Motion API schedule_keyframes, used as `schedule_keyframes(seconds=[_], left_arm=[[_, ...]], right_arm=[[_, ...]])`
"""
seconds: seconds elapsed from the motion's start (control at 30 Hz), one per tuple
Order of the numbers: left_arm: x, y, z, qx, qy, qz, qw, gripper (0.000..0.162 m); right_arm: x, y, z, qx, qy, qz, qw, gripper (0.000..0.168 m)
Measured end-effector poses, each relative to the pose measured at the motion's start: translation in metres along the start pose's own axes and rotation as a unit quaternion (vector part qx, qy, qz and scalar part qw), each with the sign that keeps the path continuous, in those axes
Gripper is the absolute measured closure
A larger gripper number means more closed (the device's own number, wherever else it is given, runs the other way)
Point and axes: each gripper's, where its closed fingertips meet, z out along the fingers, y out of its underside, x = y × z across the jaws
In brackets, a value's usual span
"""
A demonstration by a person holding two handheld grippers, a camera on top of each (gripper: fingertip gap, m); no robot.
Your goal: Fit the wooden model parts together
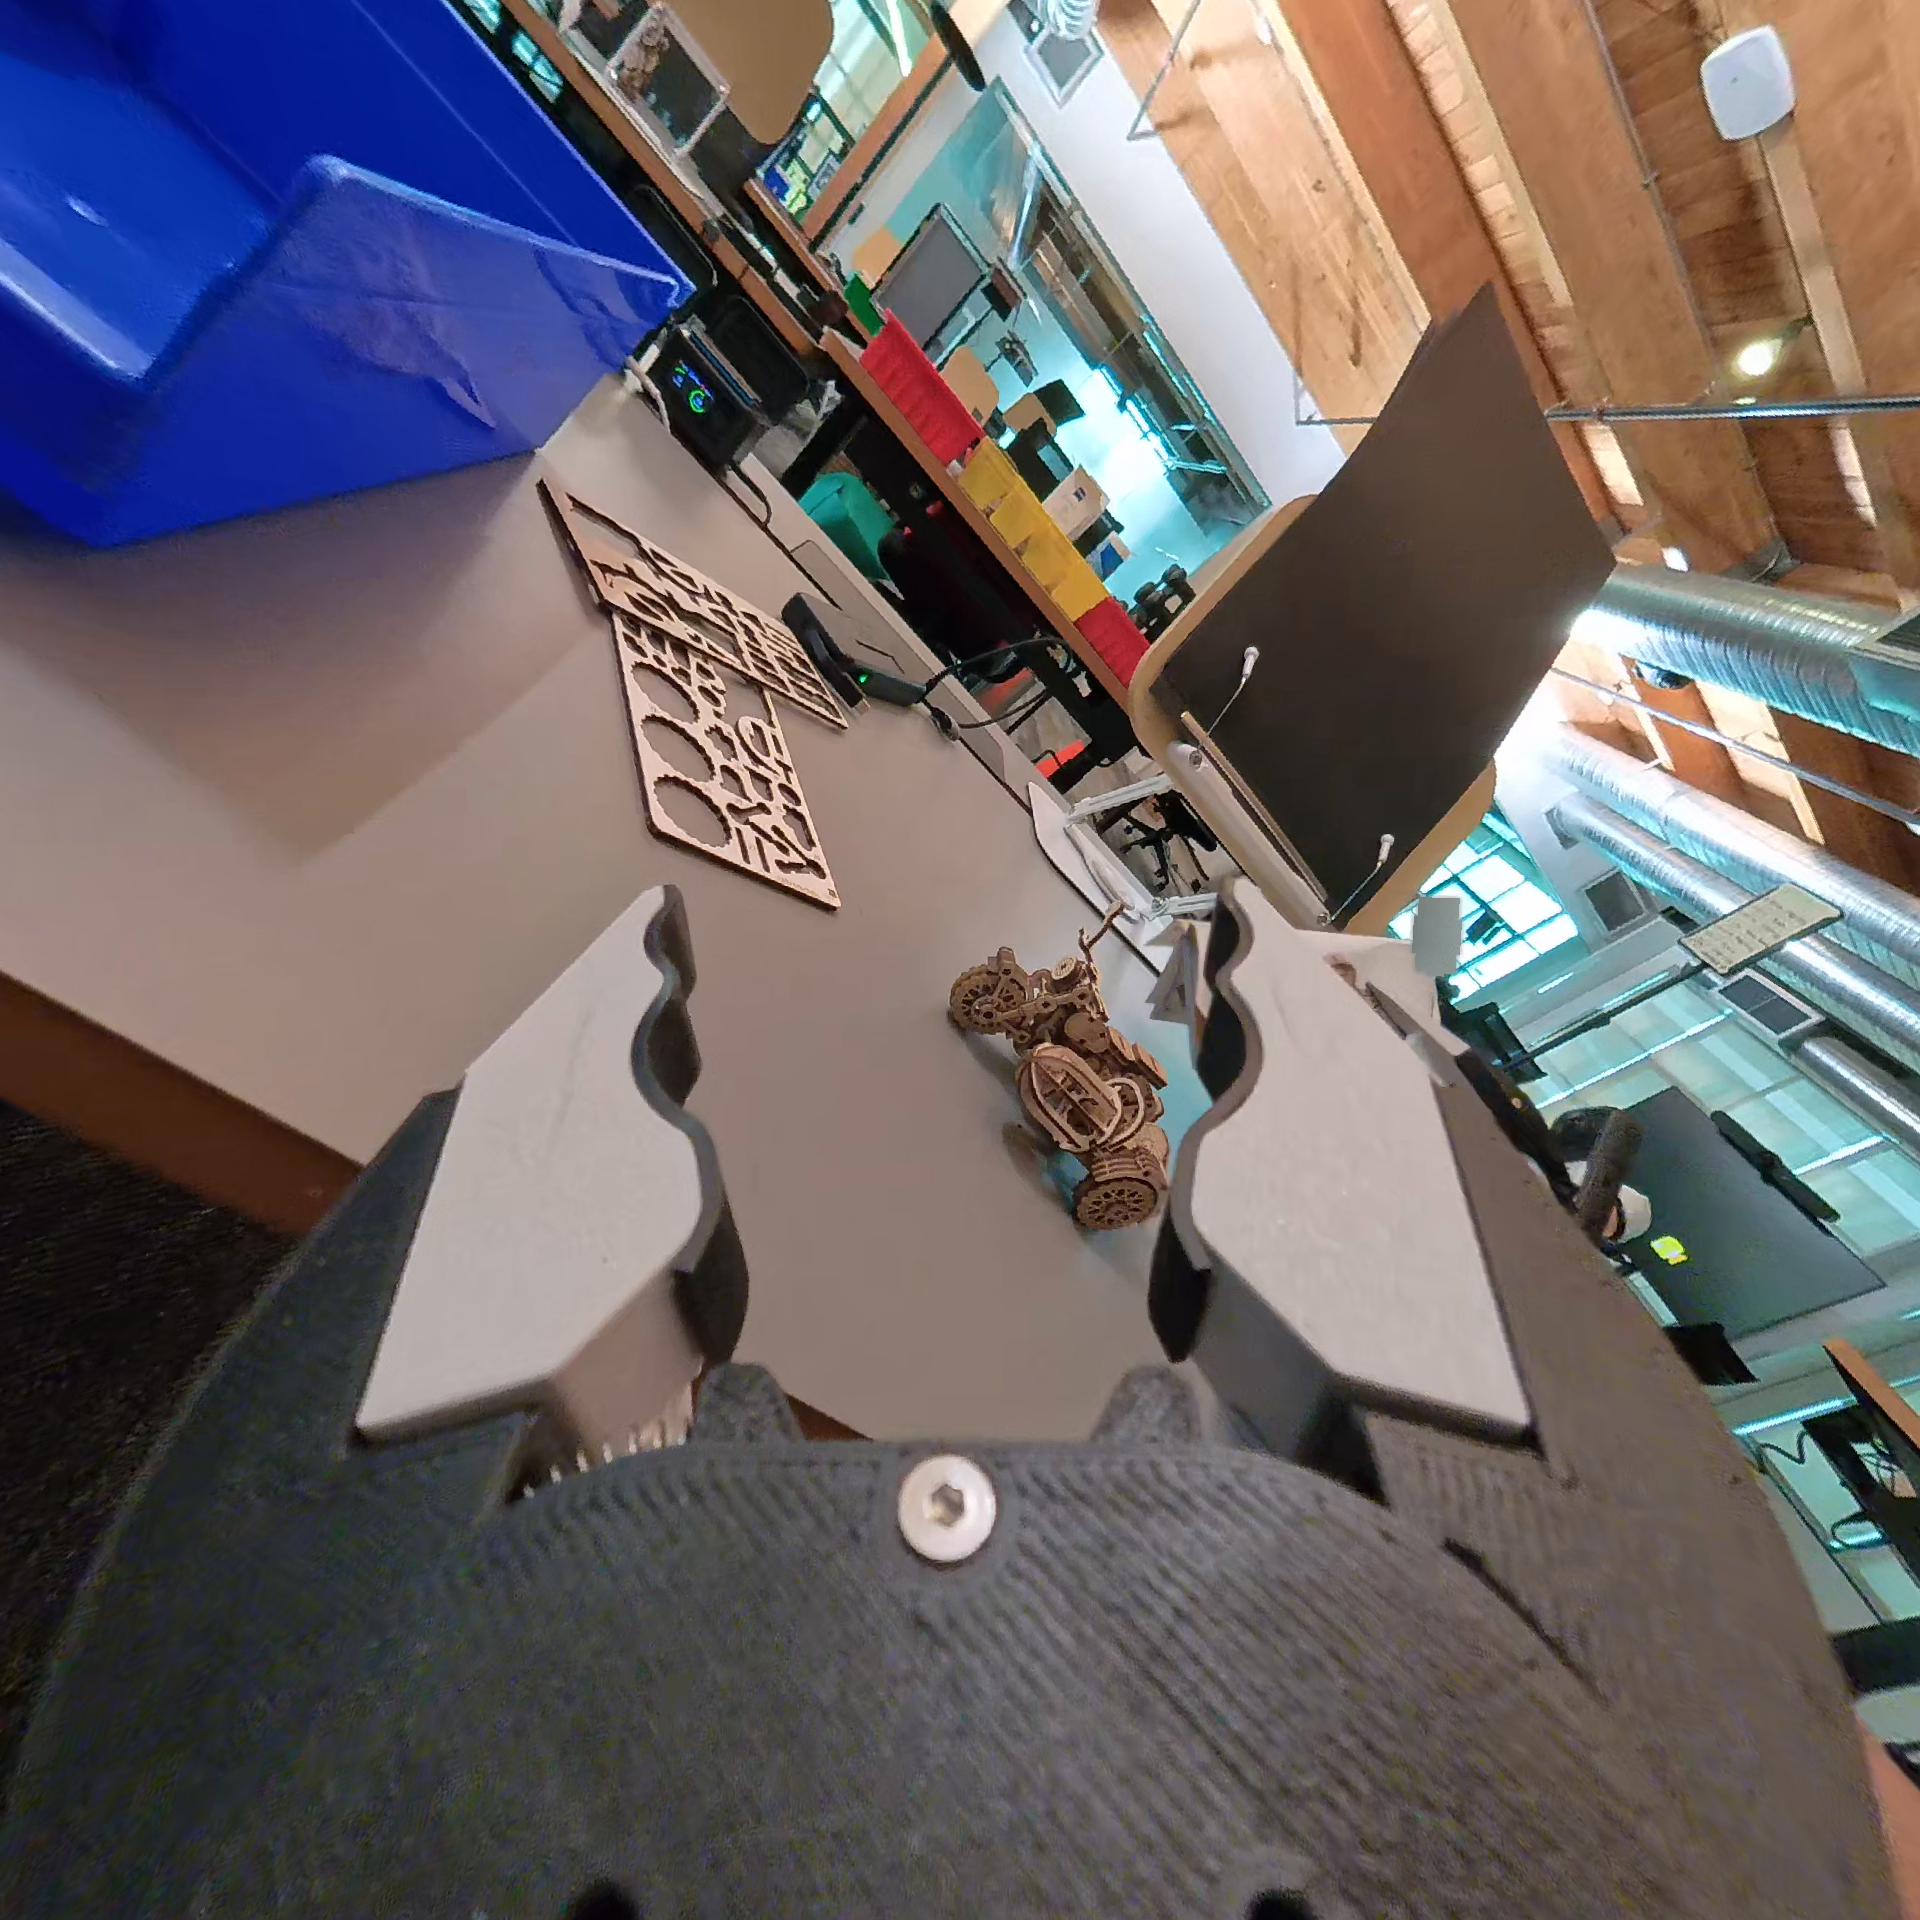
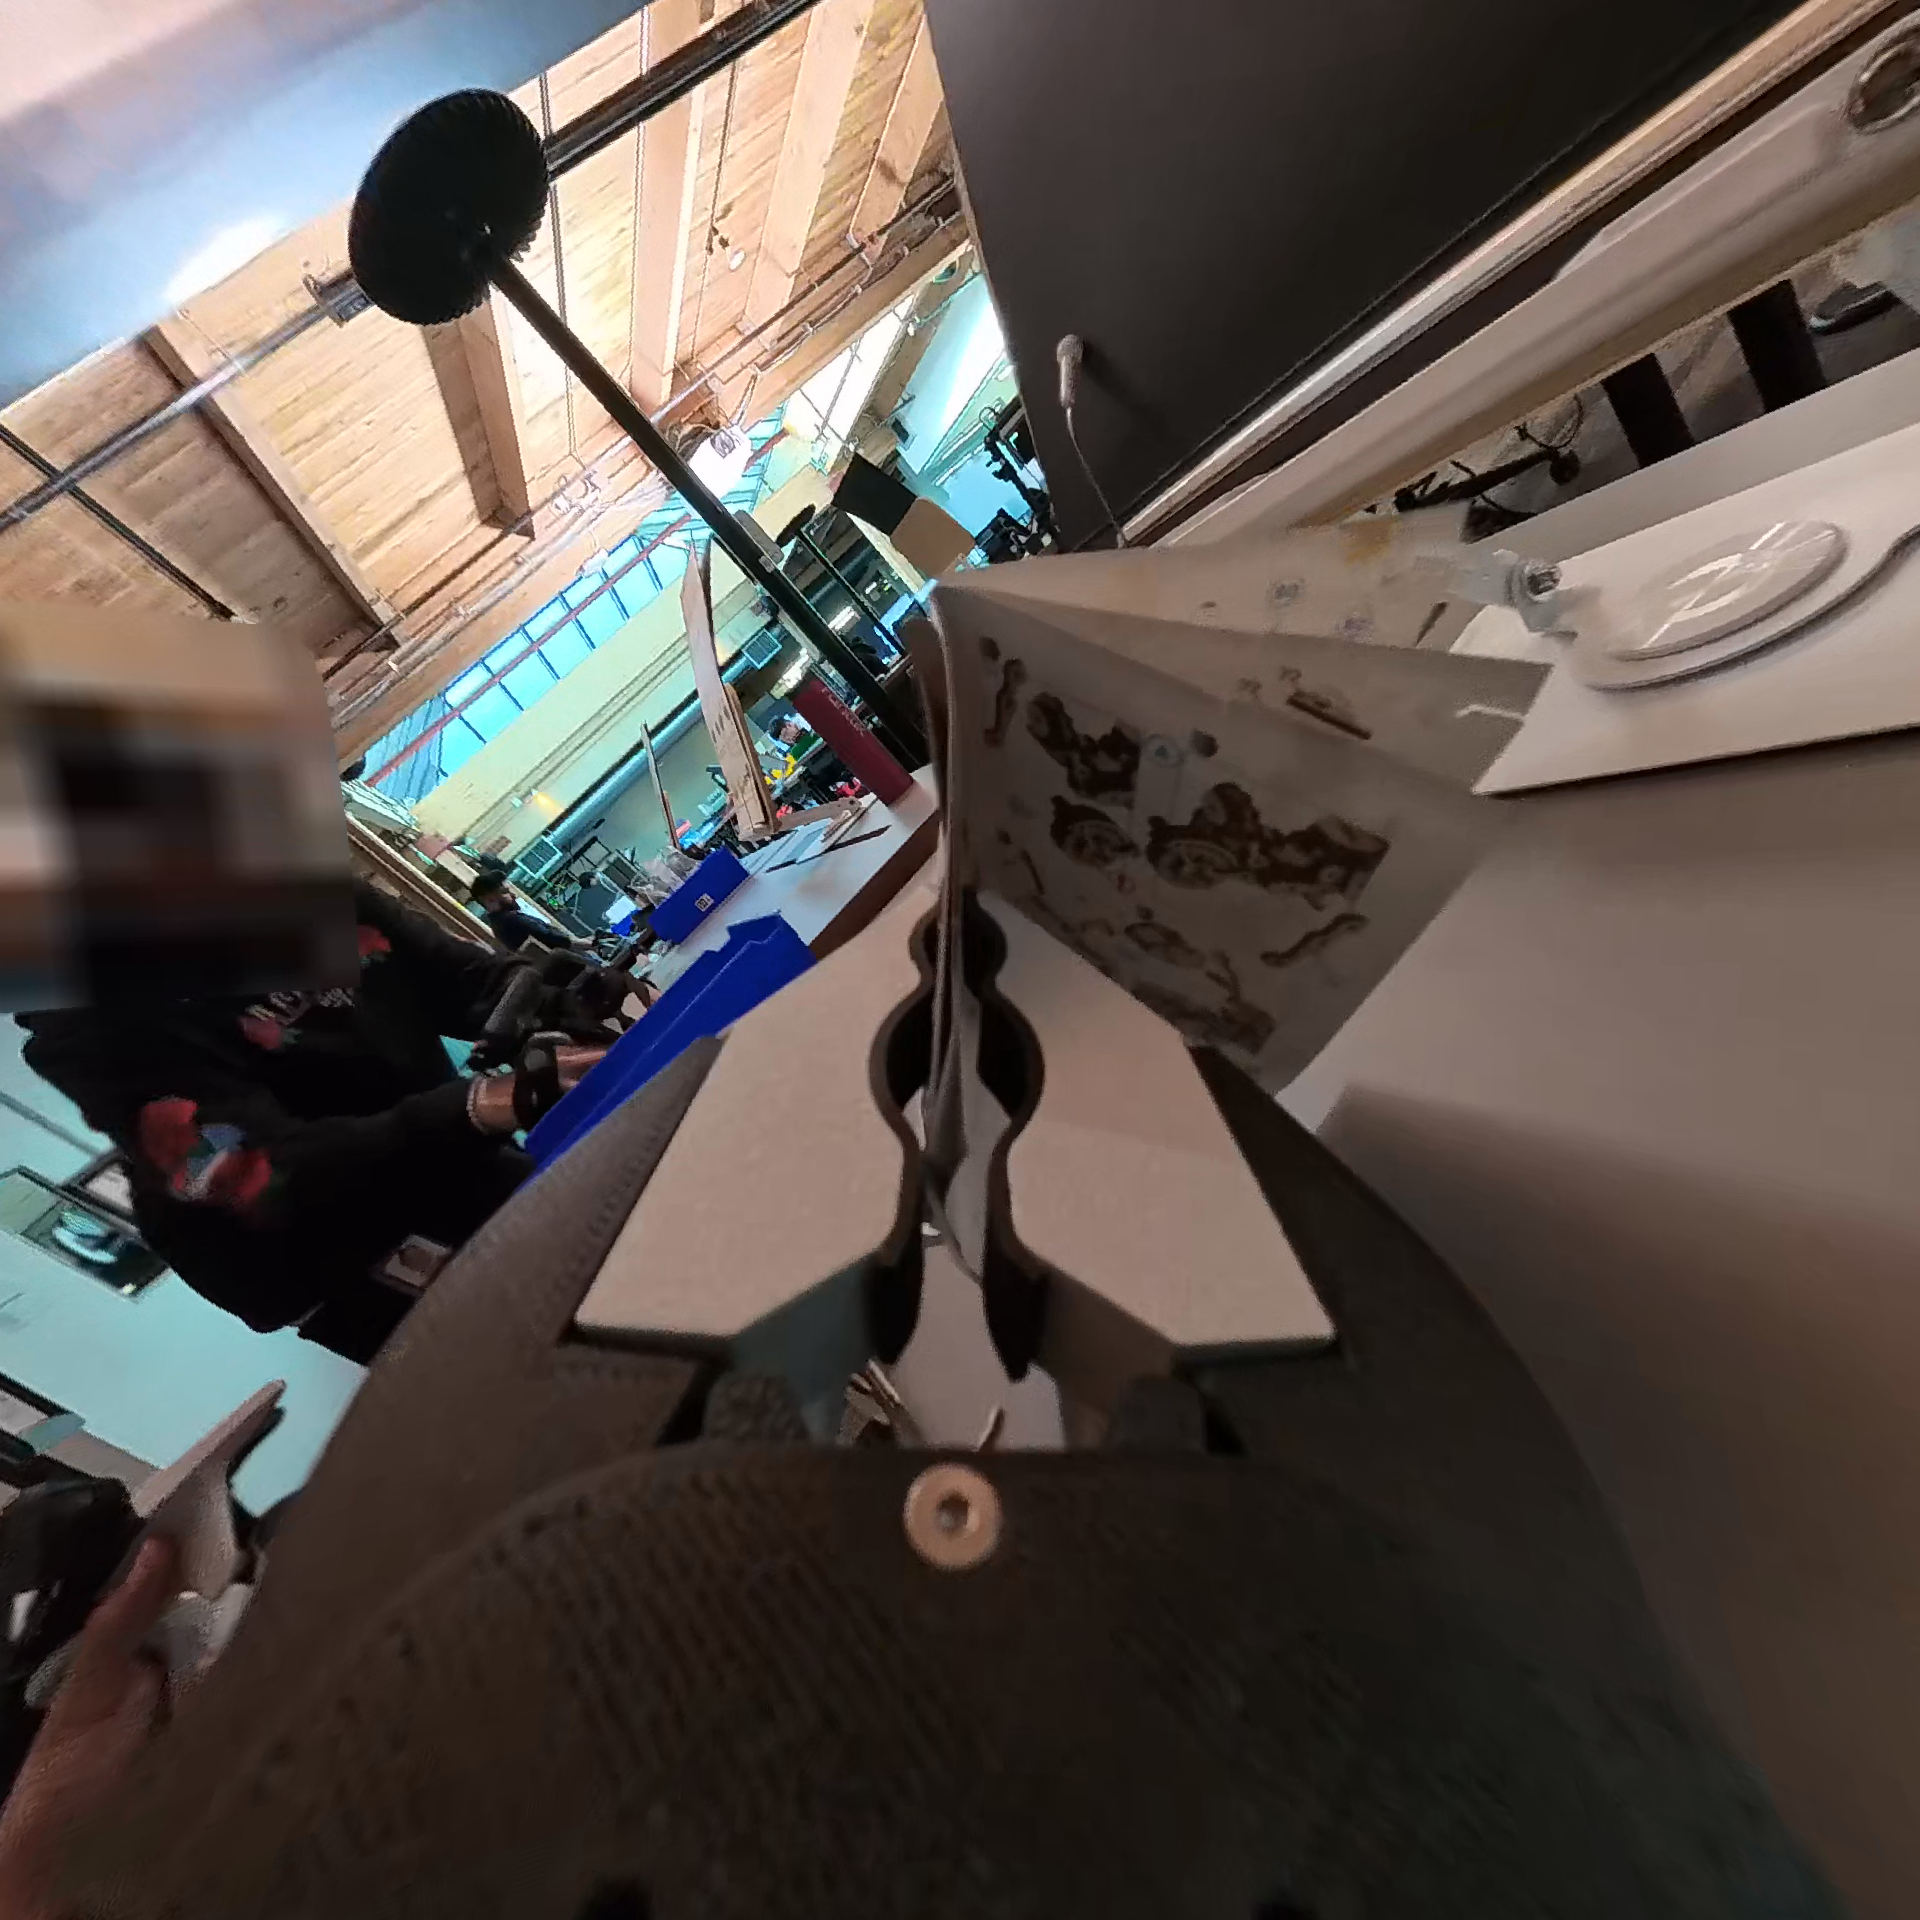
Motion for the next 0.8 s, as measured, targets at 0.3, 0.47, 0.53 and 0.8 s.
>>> schedule_keyframes(seconds=[0.3,0.47,0.53,0.8], left_arm=[[0.012,0.012,0.008,-0.024,0.013,0.018,0.999,0.063],[0.012,0.021,0.01,-0.044,0.012,0.031,0.998,0.062],[0.012,0.022,0.007,-0.049,0.009,0.042,0.998,0.062],[0.011,0.015,-0.005,-0.036,-0.01,0.075,0.996,0.064]], right_arm=[[-0.004,0.001,-0.007,0.001,-0.012,-0.005,1.0,0.168],[0.026,0.006,0.0,-0.024,0.069,-0.031,0.997,0.147],[0.048,0.011,-0.001,-0.063,0.115,-0.021,0.991,0.095],[0.057,-0.038,-0.029,-0.007,0.135,-0.044,0.99,0.08]])
